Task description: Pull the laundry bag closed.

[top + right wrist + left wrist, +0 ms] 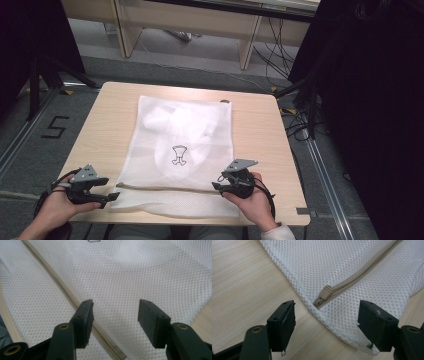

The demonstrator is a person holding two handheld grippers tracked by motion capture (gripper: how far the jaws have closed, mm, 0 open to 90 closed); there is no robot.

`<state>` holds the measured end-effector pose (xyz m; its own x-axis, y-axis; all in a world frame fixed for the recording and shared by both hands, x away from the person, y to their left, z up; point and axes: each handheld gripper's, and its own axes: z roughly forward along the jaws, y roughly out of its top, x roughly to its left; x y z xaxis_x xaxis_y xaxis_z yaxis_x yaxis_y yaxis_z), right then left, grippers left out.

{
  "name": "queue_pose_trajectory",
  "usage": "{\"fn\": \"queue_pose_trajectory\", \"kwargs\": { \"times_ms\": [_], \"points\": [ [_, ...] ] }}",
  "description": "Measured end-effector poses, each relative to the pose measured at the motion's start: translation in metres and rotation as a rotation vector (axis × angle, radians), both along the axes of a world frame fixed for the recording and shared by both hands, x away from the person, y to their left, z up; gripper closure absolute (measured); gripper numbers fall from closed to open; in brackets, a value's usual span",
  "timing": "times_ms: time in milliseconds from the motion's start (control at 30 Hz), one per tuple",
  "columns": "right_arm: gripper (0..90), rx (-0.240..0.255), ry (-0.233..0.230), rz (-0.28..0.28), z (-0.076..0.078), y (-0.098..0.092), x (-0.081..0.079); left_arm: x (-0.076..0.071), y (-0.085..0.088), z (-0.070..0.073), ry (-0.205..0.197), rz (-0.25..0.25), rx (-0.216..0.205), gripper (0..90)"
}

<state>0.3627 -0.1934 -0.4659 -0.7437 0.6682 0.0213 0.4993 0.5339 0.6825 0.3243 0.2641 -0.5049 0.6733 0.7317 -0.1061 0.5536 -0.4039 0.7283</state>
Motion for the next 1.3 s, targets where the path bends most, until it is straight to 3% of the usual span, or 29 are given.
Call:
{"fn": "queue_pose_trajectory", "kwargs": {
  "times_ms": [100, 200, 367, 533, 567, 633, 667, 833, 933, 1300],
  "points": [
    [47.8, 0.000, -0.038, 0.028, 0.001, 0.011, 0.000, 0.000, 0.001, 0.000, -0.007, -0.002, -0.011, 29.7],
    [48.6, -0.005, -0.047, 0.056, 0.004, 0.018, 0.001, 0.000, 0.001, 0.000, 0.015, -0.010, -0.008, 29.7],
    [50.4, 0.001, -0.073, 0.103, 0.006, 0.035, 0.002, 0.000, 0.001, 0.000, 0.017, -0.010, -0.011, 29.7],
    [51.8, -0.002, -0.060, 0.111, 0.007, 0.049, 0.005, 0.001, 0.002, 0.000, 0.027, -0.015, -0.006, 30.2],
    [52.1, 0.000, -0.080, 0.132, 0.006, 0.053, 0.007, 0.001, 0.002, 0.000, 0.028, -0.015, -0.007, 30.2],
    [52.9, -0.003, -0.051, 0.128, 0.008, 0.058, 0.006, 0.001, 0.002, 0.000, 0.031, -0.017, -0.003, 30.2],
    [53.2, 0.001, -0.074, 0.145, 0.007, 0.061, 0.008, 0.001, 0.002, 0.000, 0.032, -0.018, -0.003, 30.2],
    [56.6, -0.002, -0.054, 0.169, 0.009, 0.074, 0.009, 0.001, 0.002, 0.000, 0.037, -0.022, -0.004, 30.2],
    [58.4, 0.009, -0.100, 0.203, 0.011, 0.084, 0.010, 0.001, 0.001, 0.000, 0.038, -0.022, -0.006, 30.2],
    [58.2, 0.001, -0.088, 0.234, 0.012, 0.109, 0.013, 0.000, 0.001, -0.001, 0.056, -0.016, -0.018, 30.1]
  ]
}}
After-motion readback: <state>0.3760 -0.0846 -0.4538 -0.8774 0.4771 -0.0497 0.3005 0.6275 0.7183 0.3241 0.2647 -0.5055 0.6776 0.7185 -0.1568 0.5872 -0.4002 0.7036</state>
